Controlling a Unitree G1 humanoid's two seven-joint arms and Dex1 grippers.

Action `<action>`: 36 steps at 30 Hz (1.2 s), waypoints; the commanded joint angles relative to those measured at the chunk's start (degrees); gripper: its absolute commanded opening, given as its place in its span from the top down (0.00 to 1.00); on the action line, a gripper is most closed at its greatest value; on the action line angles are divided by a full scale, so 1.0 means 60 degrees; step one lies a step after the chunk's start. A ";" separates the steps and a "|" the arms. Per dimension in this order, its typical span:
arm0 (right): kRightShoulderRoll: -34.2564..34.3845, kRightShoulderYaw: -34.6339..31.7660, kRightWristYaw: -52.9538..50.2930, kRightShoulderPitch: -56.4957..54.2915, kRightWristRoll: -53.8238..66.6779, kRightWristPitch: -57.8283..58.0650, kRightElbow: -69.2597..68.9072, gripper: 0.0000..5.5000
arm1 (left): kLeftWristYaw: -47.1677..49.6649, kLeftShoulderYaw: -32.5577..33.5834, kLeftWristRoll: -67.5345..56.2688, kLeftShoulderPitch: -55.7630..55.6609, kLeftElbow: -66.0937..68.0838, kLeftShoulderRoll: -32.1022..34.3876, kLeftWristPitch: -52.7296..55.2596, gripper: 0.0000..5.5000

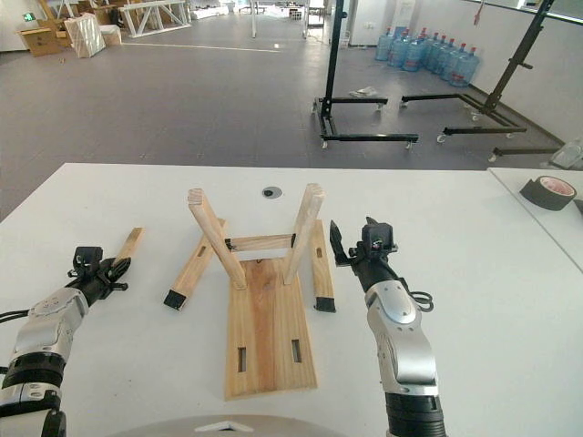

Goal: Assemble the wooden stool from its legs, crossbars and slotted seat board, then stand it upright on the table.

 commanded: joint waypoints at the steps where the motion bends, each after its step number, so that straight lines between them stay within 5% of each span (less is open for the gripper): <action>1: -0.0092 0.0010 0.0048 -0.0082 -0.0016 0.0188 -0.0028 0.27 | 0.0096 -0.0121 0.0172 0.0409 0.0225 -0.0219 0.0088 0.77; 9: 0.0010 -0.0327 0.0220 -0.0123 0.0544 0.0279 -0.0008 0.27 | -0.0325 0.0694 -0.0846 0.0348 -0.0536 -0.0688 -0.1782 0.77; 12: 0.0029 -0.1129 0.1070 -0.0012 0.2400 0.0922 0.0147 0.27 | -0.1556 0.1652 -0.3407 0.0927 -0.3450 -0.1523 -0.2552 0.77; 18: -0.1351 -0.1895 0.4431 0.2077 0.6401 0.3563 -0.0285 0.27 | -0.3556 0.1567 -0.9930 0.3502 -0.9196 -0.0747 0.1378 0.77; 21: -0.1907 -0.1731 0.5439 0.2790 0.7781 0.4470 -0.1101 0.27 | -0.4673 0.1364 -1.1050 0.4234 -1.0245 0.0082 0.2575 0.77; 27: -0.1895 -0.0592 0.5298 0.2319 0.8671 0.4971 -0.2226 0.27 | -0.5059 -0.0343 -0.9718 0.3619 -1.0009 0.1029 0.3821 0.77; 36: -0.2745 0.0581 0.5989 0.0281 0.6038 0.3683 -0.0517 0.27 | -0.4996 -0.1865 -0.5651 0.1486 -0.7003 0.1110 0.2930 0.77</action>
